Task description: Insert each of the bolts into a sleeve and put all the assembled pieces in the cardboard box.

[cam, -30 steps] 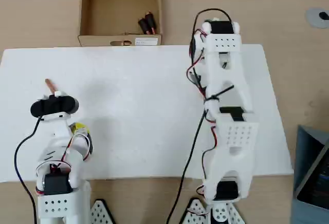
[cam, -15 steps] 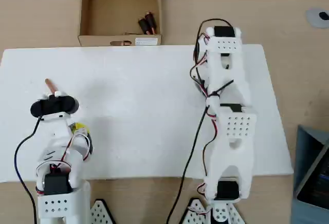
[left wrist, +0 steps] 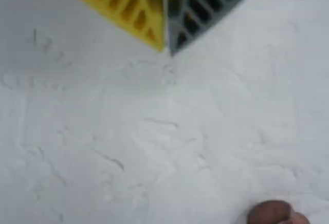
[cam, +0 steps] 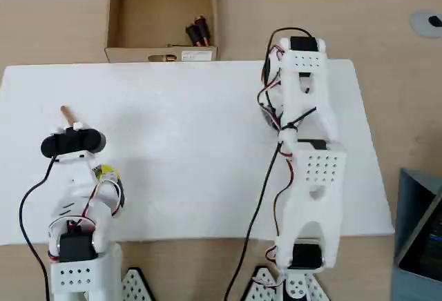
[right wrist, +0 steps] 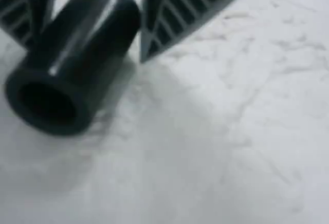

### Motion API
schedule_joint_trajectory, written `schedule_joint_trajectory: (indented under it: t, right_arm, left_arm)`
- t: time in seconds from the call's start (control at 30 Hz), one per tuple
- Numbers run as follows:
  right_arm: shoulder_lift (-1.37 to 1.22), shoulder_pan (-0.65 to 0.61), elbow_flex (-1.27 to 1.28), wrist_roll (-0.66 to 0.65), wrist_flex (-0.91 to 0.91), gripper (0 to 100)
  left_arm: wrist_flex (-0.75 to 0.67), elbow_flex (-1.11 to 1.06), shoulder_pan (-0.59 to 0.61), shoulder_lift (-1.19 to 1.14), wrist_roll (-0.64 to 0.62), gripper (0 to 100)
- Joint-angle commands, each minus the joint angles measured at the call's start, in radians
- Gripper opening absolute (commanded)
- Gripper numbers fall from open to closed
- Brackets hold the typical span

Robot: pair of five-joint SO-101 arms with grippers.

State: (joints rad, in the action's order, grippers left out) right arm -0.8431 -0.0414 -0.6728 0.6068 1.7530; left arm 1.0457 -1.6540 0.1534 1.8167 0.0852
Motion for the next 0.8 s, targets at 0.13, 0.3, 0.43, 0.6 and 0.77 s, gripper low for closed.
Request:
schedule_joint_trajectory:
  t: [0.13,0.3,0.43,0.6,0.77]
  right_arm:
    - [-0.002,0.05,-0.082,-0.003,-0.015,5.1]
    - [-0.002,0.05,-0.074,-0.003,-0.014,0.9]
    - [0.024,0.038,-0.119,-0.003,0.028,0.9]
    - [0.145,0.033,-0.191,-0.066,0.034,0.9]
    - [0.315,0.033,-0.194,-0.164,0.034,0.9]
  left_arm:
    - [0.003,0.006,0.011,0.005,0.0,0]
    - [0.003,0.006,0.011,0.005,0.0,0]
    - [0.003,0.006,0.011,0.005,0.0,0]
    - [0.003,0.006,0.011,0.005,0.002,0]
    - [0.003,0.006,0.006,0.005,0.005,0]
